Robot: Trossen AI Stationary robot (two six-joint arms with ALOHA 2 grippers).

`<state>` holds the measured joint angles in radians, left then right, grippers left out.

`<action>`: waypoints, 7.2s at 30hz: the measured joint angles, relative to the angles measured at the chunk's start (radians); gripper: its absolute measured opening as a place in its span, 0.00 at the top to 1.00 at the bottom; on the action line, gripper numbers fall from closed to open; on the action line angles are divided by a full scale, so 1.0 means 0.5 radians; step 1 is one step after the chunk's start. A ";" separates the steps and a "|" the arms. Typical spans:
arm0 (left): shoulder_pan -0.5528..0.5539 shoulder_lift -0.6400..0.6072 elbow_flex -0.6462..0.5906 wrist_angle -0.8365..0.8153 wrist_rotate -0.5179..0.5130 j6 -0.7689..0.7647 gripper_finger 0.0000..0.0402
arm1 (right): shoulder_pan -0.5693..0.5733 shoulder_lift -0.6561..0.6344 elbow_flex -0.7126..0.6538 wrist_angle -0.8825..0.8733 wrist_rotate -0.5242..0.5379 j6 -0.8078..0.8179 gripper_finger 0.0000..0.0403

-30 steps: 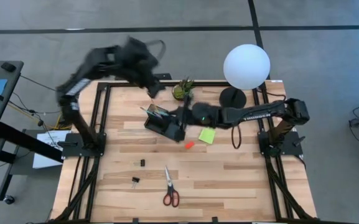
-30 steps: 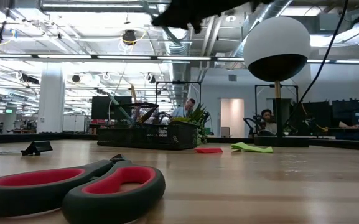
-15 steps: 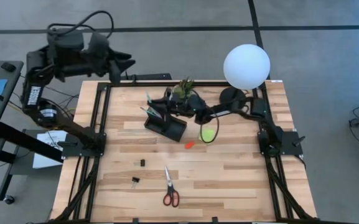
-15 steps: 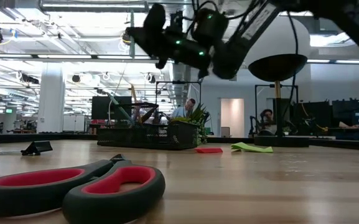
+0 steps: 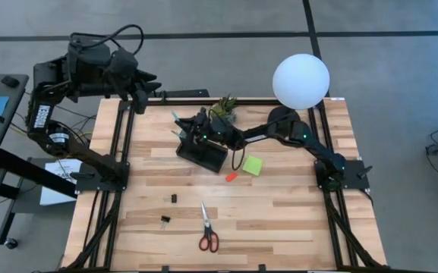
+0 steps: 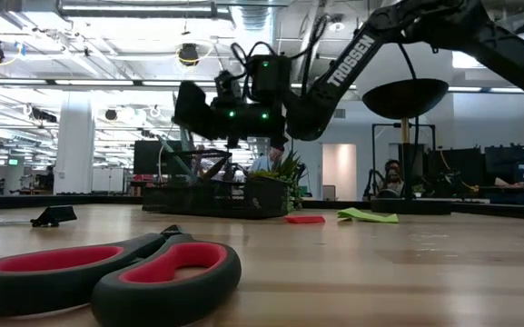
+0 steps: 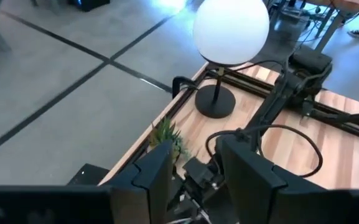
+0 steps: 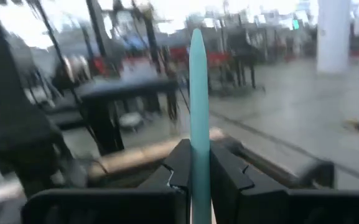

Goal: Pick and place office supplies into organizer
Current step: Put the blue pen into the black desk organizer, then put the scissors into the black desk organizer

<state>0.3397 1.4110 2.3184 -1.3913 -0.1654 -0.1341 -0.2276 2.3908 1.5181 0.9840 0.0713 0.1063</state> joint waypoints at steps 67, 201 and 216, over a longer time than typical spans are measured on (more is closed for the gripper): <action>-1.272 0.020 -1.908 1.088 0.567 -2.185 0.67 | 0.792 -1.438 -0.003 -4.217 -1.024 -0.579 0.88; -0.314 0.430 -0.755 -0.171 1.388 -0.992 0.99 | 0.795 -1.529 0.138 -2.487 -0.131 -2.361 0.60; -0.299 0.425 -0.755 -0.298 1.456 -0.902 0.99 | 0.831 -1.499 0.143 -2.399 -0.084 -2.563 0.60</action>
<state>0.1902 1.6238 1.9408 -1.5402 0.5626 -0.5851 0.1880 1.6415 1.5894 -0.2157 0.0295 -1.1751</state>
